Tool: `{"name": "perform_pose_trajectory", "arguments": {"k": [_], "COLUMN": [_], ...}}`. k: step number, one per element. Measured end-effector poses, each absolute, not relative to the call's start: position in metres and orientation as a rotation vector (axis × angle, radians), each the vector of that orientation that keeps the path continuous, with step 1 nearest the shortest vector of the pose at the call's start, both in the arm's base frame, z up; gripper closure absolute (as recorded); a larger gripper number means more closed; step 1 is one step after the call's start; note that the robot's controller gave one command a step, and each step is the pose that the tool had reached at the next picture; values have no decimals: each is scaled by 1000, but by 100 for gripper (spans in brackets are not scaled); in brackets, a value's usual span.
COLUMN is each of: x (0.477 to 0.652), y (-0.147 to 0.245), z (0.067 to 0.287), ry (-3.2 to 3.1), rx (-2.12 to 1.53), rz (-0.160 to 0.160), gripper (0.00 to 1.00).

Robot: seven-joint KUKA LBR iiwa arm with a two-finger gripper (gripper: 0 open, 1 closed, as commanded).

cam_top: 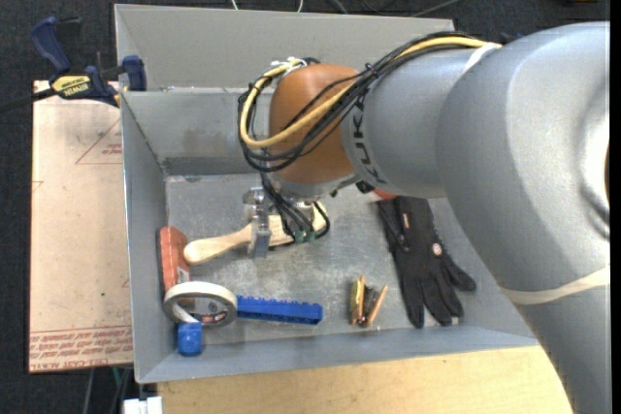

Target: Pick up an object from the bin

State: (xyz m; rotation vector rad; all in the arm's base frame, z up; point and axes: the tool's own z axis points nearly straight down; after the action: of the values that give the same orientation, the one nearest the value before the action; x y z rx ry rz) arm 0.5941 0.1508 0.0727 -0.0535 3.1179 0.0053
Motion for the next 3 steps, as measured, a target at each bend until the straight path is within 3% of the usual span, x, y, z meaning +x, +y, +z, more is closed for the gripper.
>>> {"name": "perform_pose_trajectory", "arguments": {"k": [3], "x": [594], "y": [151], "z": [73], "ry": [3118], "rx": [-51], "rz": [7], "gripper": [100]}}
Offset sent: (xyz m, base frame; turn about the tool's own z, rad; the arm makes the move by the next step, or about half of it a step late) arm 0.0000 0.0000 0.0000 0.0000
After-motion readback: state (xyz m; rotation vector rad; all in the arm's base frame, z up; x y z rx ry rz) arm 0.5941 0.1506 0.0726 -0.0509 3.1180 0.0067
